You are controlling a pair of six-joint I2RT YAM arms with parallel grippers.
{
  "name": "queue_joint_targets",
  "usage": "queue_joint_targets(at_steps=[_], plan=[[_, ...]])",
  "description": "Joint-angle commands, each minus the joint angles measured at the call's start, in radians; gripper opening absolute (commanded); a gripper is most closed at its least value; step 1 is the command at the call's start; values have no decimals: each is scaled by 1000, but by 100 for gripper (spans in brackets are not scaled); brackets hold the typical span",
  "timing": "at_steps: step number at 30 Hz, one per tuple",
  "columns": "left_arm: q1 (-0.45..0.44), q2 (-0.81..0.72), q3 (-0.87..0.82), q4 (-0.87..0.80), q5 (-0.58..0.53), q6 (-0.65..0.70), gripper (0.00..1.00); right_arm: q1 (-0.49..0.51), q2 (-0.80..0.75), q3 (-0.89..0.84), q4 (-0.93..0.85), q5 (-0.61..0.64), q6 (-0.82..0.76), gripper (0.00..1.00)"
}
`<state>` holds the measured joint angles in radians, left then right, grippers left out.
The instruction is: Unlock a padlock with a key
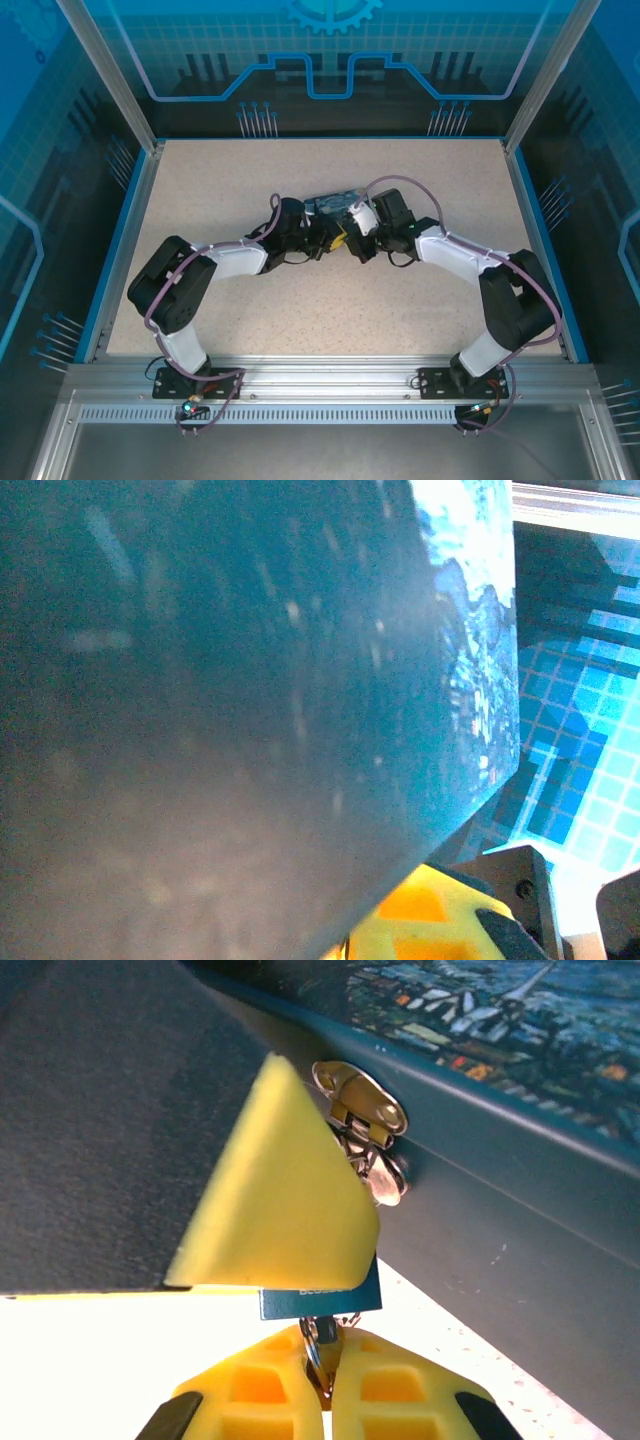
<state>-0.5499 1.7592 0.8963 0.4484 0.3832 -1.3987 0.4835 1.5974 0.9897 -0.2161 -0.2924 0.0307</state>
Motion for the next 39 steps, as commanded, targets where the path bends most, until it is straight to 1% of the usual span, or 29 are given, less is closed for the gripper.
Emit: queue_joint_targets(at_steps=[1, 4, 9, 13, 15, 17, 19, 20, 21, 22, 23, 24, 27, 30, 33, 39], plan=[[-1, 0, -1, 42, 11, 34, 0, -21, 8, 49, 75, -269, 126, 0], [-2, 11, -11, 54, 5, 46, 0, -55, 42, 62, 97, -375, 207, 0], [-2, 27, -20, 49, -7, 76, 0, -99, 156, 104, 118, -562, 332, 0], [0, 33, -25, 46, -15, 92, 0, -143, 198, 69, 246, -652, 469, 0], [0, 36, -26, 44, -17, 95, 0, -160, 214, 63, 286, -685, 513, 0], [0, 41, -26, 48, -16, 93, 0, -166, 222, 69, 279, -687, 519, 0], [-1, 46, -26, 50, -15, 89, 0, -164, 219, 78, 242, -673, 494, 0], [1, 47, -26, 51, -16, 84, 0, -166, 215, 86, 208, -657, 473, 3], [1, 47, -26, 50, -17, 81, 0, -165, 207, 96, 161, -635, 446, 16], [2, 48, -25, 50, -19, 77, 0, -166, 196, 101, 115, -599, 414, 32], [3, 48, -25, 50, -18, 74, 0, -166, 184, 105, 75, -562, 390, 39], [6, 50, -27, 50, -18, 69, 0, -166, 171, 110, 26, -519, 361, 44], [8, 57, -27, 51, -15, 55, 0, -179, 119, 97, -43, -418, 328, 46], [9, 57, -28, 53, -14, 45, 0, -184, 60, 64, -66, -331, 307, 47], [8, 53, -25, 49, -11, 42, 0, -169, 6, 39, -70, -238, 271, 47], [10, 38, -22, 30, -9, 44, 0, -51, -57, 7, -65, 3, 112, 46]])
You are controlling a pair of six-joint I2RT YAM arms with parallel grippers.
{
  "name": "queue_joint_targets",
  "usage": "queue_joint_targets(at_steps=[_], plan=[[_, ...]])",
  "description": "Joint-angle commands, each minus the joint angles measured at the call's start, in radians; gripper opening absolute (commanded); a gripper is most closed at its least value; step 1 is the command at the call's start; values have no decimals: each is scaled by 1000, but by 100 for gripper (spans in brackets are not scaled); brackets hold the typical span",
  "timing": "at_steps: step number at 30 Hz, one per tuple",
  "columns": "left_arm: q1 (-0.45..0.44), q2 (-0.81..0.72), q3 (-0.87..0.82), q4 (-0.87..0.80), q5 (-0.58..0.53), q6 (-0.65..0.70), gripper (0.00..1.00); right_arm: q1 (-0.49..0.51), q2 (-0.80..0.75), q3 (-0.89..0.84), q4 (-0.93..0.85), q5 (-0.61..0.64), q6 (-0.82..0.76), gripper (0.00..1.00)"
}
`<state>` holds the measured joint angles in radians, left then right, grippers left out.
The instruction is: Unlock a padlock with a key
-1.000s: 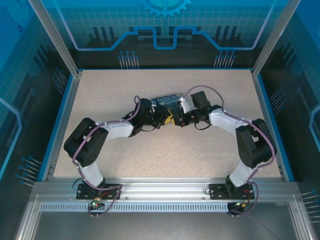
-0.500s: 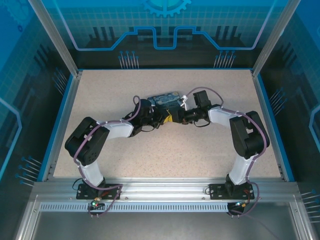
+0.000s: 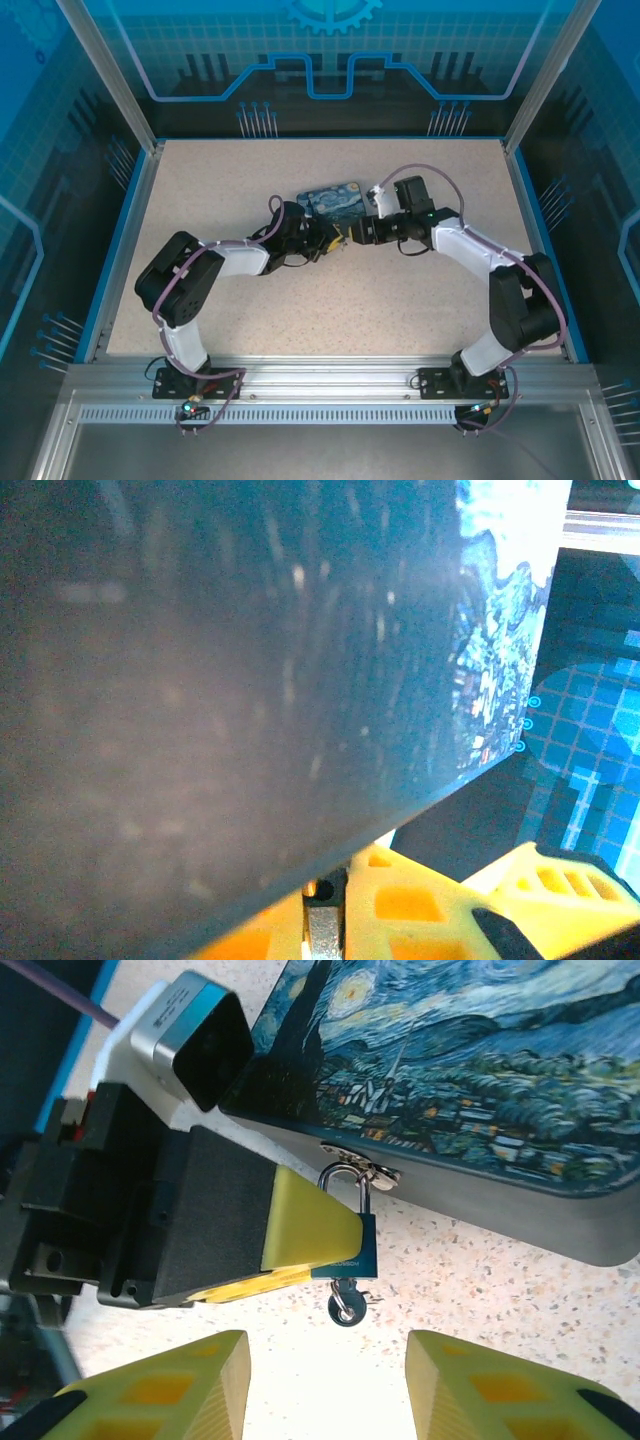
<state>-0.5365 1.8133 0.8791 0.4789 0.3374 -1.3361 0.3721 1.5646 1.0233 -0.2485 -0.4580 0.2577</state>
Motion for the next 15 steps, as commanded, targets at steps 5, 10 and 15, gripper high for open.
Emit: queue_joint_targets(at_steps=[5, 10, 15], plan=[[-2, -19, 1, -6, 39, -18, 0, 152, -4, -12, -36, 292, -180, 44], [-2, -18, 9, -13, 43, -16, 0, 187, 40, 14, -40, 354, -192, 43], [0, -20, 14, -19, 45, -13, 0, 197, 83, 37, -44, 361, -197, 42]])
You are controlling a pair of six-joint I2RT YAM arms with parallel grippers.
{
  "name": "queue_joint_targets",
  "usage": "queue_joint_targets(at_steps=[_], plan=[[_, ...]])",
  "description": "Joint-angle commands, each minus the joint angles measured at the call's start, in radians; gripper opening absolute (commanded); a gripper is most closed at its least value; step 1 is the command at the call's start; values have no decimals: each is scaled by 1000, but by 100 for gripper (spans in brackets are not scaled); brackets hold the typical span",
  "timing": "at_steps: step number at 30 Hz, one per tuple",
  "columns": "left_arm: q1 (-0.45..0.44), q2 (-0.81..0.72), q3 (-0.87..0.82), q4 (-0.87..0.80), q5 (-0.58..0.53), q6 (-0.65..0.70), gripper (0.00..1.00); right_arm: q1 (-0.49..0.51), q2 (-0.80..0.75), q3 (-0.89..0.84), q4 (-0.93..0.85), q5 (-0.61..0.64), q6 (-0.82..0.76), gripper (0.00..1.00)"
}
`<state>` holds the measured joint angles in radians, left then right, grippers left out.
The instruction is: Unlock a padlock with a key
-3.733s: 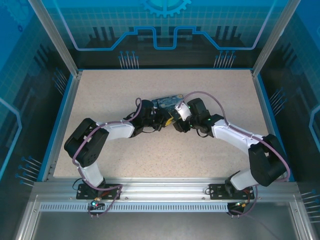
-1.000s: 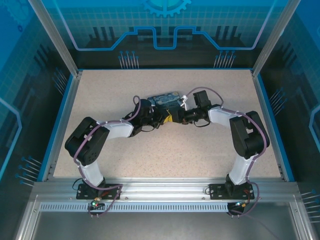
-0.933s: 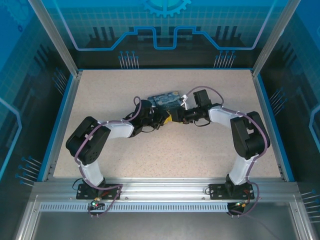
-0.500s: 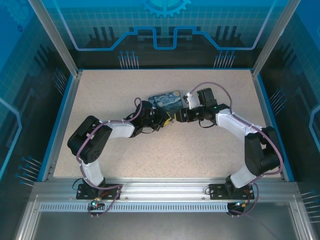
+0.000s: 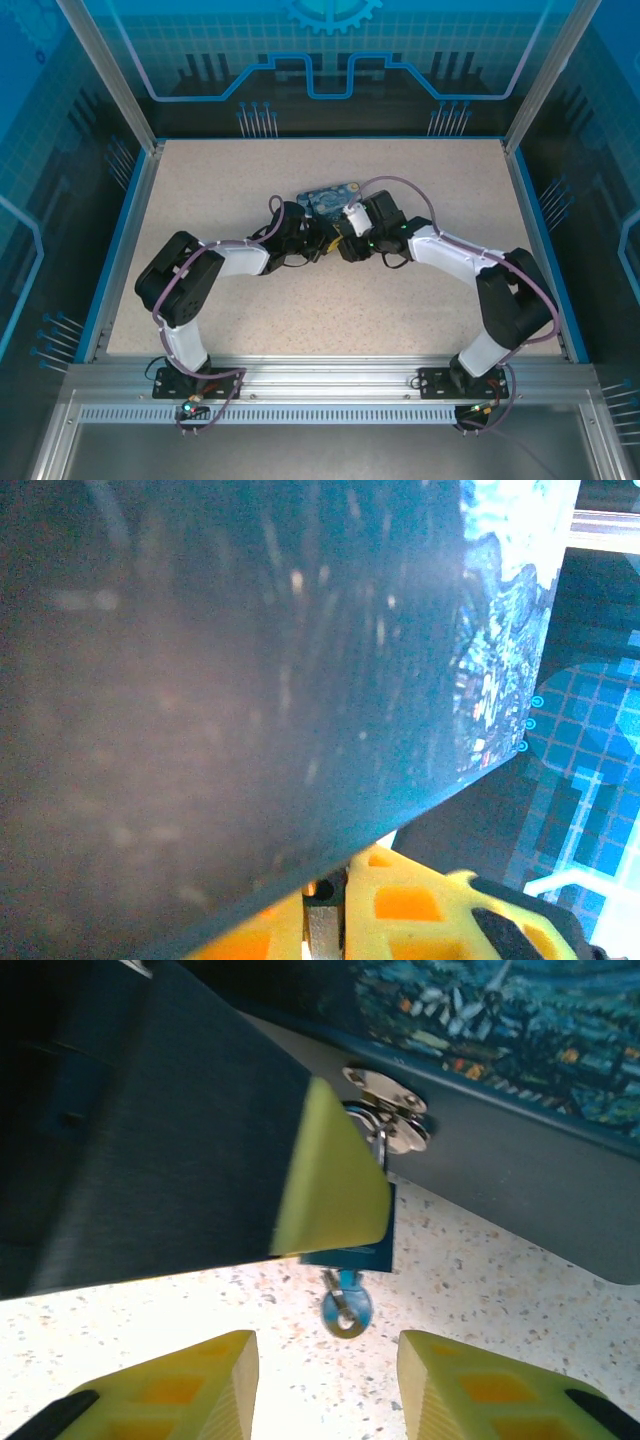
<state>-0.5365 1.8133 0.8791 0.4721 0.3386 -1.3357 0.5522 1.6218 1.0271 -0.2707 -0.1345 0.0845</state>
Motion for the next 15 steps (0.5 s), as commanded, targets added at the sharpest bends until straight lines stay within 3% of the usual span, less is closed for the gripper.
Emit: queue_joint_targets(at_steps=[1, 11, 15], plan=[[0, -21, 15, -12, 44, -13, 0, 17, 33, 37, -21, 39, -24, 41], [0, -22, 16, -9, 50, -14, 0, 24, 77, 80, -15, 32, -19, 35], [0, -20, 17, -6, 51, -15, 0, 25, 92, 95, -18, 35, -11, 22]])
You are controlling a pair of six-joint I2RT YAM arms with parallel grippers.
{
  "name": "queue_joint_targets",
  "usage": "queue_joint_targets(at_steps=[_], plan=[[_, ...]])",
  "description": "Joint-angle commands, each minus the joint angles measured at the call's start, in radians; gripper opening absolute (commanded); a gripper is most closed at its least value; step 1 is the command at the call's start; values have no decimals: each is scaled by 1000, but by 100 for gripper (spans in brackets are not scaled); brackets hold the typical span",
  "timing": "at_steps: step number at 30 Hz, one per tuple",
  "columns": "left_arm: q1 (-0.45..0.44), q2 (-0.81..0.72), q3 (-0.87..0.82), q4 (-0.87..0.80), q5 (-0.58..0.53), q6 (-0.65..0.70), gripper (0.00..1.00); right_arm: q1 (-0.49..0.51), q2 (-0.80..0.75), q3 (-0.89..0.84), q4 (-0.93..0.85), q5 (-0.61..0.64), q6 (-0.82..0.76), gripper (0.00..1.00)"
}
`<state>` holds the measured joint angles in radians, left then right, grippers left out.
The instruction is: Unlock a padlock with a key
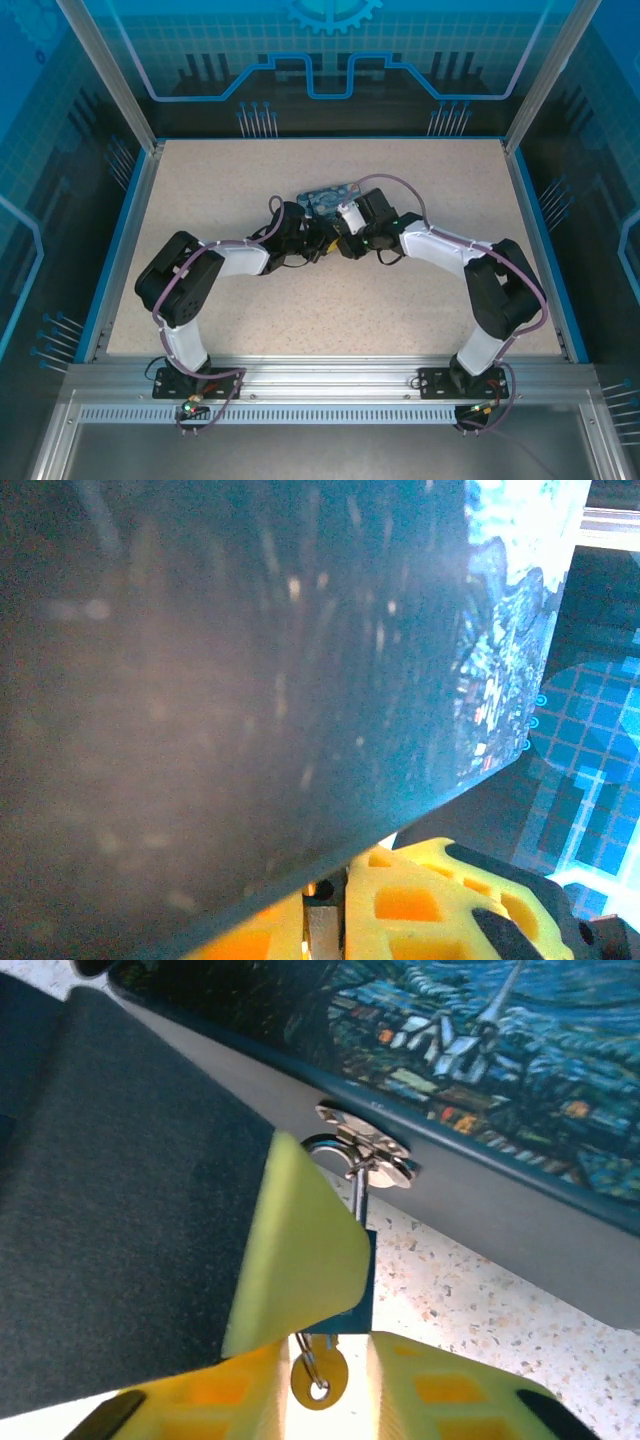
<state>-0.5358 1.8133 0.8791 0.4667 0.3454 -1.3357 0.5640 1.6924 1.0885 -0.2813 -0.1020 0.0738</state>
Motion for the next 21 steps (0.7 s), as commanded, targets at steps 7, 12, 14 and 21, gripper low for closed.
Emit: queue_joint_targets(at_steps=[7, 12, 14, 21], plan=[[0, -24, 16, -3, 41, -11, 0, -13, 32, 38, -6, -90, 43, 0], [1, -21, 14, -1, 39, -9, 0, -115, 40, -4, 95, -406, 166, 5], [2, -22, 14, -1, 39, -11, 0, -115, 24, -19, 104, -419, 165, 27], [4, -21, 11, -27, 37, 29, 0, -158, -58, -79, 85, -428, 180, 40]])
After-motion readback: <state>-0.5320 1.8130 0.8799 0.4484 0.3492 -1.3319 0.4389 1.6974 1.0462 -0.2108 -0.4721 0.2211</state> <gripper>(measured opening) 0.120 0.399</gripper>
